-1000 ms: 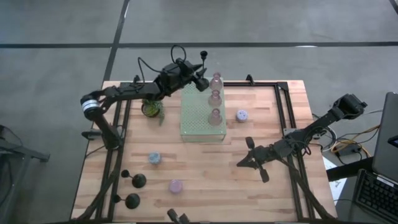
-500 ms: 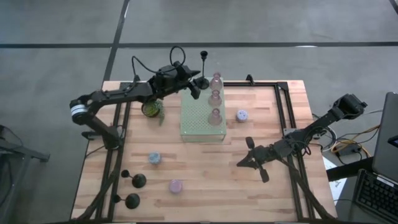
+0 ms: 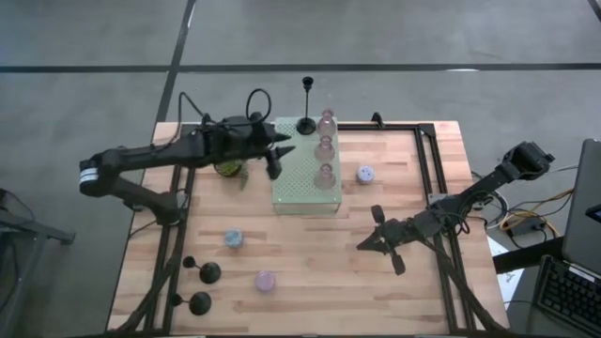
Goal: Pick & Place candle stick holders
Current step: Put the top black candle holder on the shelf aligned with the other black candle holder
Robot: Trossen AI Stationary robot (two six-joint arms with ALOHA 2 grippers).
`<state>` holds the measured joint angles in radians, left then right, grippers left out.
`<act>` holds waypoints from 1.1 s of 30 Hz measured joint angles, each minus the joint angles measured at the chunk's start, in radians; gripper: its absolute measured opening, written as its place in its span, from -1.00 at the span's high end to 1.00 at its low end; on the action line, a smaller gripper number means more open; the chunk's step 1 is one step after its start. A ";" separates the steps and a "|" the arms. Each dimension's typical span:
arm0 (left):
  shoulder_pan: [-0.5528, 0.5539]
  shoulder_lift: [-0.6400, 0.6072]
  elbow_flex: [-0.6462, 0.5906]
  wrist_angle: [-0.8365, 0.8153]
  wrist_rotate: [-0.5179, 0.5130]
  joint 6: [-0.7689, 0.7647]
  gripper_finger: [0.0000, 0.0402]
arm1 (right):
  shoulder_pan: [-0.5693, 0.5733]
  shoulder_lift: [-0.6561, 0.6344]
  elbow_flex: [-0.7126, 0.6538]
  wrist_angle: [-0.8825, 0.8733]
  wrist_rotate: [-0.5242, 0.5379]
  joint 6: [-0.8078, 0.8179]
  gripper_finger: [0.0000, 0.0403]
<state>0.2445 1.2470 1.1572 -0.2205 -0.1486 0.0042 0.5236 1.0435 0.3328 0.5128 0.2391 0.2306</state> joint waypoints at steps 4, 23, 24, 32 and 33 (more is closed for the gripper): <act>-0.055 -0.086 0.000 -0.150 0.000 -0.007 0.23 | 0.000 0.000 0.000 0.000 0.000 -0.003 0.96; -0.243 -0.314 0.000 -0.507 0.006 -0.116 0.23 | -0.001 0.000 0.000 0.008 0.026 0.005 0.96; -0.253 -0.314 0.000 -0.515 0.006 -0.116 0.23 | -0.001 0.000 0.000 0.015 0.027 0.005 0.96; -0.320 -0.313 0.000 -0.698 0.090 -0.207 0.23 | -0.001 0.000 0.000 0.027 0.026 0.002 0.96; -0.331 -0.313 0.000 -0.730 0.102 -0.227 0.23 | -0.001 0.000 0.000 0.027 0.026 0.001 0.96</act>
<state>-0.0869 0.9337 1.1568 -0.9503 -0.0467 -0.2231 0.5228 1.0435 0.3328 0.5394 0.2653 0.2316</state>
